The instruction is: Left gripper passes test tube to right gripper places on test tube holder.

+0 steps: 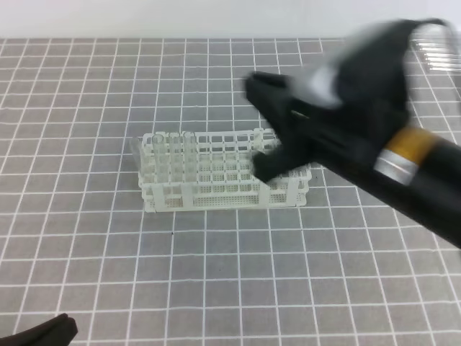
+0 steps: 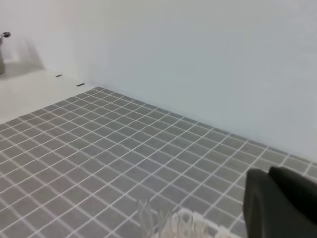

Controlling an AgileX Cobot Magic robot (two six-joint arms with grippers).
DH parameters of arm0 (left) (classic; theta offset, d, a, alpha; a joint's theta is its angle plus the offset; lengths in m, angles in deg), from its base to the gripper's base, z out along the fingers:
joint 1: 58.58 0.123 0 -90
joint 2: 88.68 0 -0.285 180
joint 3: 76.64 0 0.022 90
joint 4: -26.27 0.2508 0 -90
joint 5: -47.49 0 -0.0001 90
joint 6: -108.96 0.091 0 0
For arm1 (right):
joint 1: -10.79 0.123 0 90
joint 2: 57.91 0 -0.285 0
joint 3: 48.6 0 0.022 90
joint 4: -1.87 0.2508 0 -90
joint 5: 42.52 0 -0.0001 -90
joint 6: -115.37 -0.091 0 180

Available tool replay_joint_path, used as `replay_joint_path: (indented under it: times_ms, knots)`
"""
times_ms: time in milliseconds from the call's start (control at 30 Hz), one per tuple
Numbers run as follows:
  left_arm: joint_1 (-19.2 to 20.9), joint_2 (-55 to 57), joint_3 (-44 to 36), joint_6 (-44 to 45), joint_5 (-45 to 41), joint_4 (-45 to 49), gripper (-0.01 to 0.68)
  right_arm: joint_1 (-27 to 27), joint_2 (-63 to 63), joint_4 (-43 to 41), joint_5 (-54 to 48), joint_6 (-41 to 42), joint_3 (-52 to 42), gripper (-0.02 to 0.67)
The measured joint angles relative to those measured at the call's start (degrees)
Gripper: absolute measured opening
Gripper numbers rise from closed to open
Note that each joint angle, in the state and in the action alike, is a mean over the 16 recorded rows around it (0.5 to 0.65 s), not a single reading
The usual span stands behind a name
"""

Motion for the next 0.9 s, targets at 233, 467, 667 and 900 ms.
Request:
replay_joint_path:
  times_ms: [233, 467, 667, 900]
  knots:
    - [0.0, 0.02, -0.04, 0.0, 0.0, 0.04, -0.001, 0.0, 16.43, 0.14, -2.81, 0.14, -11.65, -0.011]
    - [0.0, 0.07, -0.12, 0.0, 0.06, 0.04, -0.001, -0.01, 24.9, 0.14, -5.11, 0.16, -17.98, -0.013]
    - [-0.01, 0.02, -0.04, 0.0, -0.09, 0.0, -0.001, -2.49, 29.06, 0.27, -9.79, 0.18, -20.02, -0.013]
    - [-0.03, -0.02, 0.12, 0.0, -0.39, -0.05, -0.001, -13.71, 39.84, 1.49, -18.8, 0.15, -24.89, -0.013]
